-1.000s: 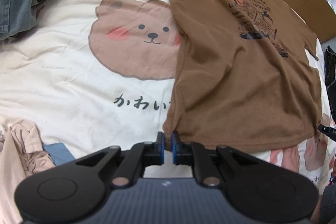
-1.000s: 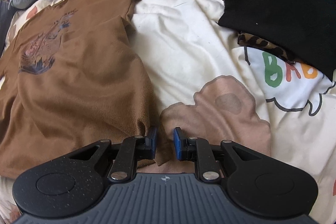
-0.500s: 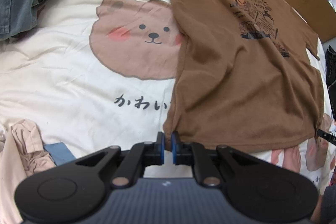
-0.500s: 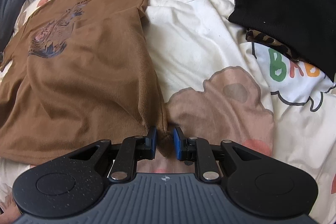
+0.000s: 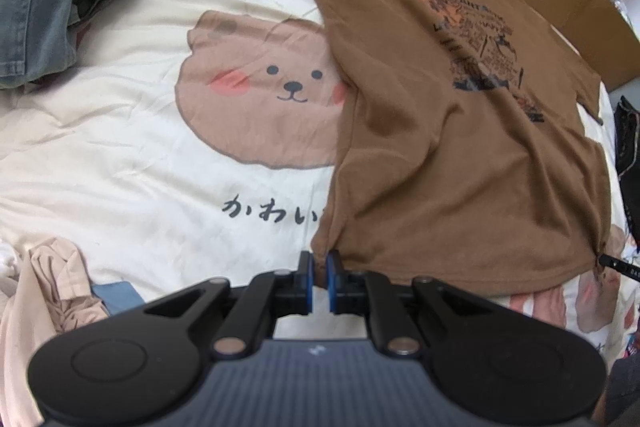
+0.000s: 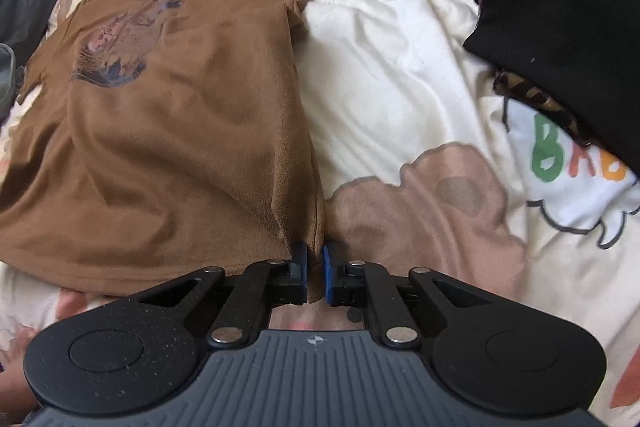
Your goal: Fold clothes
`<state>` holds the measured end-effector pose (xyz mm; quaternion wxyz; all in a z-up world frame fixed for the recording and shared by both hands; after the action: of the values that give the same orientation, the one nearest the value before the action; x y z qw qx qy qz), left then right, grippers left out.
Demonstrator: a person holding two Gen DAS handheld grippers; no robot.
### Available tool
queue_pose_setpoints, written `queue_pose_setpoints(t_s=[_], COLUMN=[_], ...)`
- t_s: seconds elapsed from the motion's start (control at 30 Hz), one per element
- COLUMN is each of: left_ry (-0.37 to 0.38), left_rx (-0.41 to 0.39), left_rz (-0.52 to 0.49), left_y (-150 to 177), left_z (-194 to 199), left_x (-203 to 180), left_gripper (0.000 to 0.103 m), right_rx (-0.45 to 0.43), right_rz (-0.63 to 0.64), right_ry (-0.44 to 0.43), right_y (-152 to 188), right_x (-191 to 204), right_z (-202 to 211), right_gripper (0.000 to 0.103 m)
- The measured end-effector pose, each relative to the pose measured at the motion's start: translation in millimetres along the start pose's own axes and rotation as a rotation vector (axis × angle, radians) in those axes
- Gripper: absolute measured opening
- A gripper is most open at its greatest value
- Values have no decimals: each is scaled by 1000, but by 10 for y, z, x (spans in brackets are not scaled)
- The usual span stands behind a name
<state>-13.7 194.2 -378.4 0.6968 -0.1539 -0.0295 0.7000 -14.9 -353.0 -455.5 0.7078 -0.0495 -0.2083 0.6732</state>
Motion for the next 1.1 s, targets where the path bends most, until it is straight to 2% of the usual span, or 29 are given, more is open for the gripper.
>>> queue_pose_setpoints(t_s=[0.3,0.4,0.67,1.1], left_ry=[56,78,116,171], left_rx=[-80,-107,-180,-307], left_rz=[92,105,139,139], left_y=[-29,-49,-187,-756], left_z=[413,596,1090,1719], left_x=[29,32,68,-6], left_gripper=[7,7,7,6], right_rx=[-17,-1,50,3], right_rz=[-83,-146,-147,-133], right_ry=[-53,-96,-143,-226], right_y=[-342,-481,-727,-1382], right_x=[-35,-48,53,356], right_z=[697,906,1314,1937], right_gripper=[4,3,3,3])
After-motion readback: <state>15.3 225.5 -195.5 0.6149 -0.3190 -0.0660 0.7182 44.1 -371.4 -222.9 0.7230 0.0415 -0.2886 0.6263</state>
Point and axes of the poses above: each gripper's, at about its wrist camera, not at the fingertips, and z roughly against the way its jaws point, x to its left, y to its underside, the point moved 7 cm from there along -z, roughly the way its jaws point, and after that the axes turned 7 degrees about -z, right-handed, at the moved point
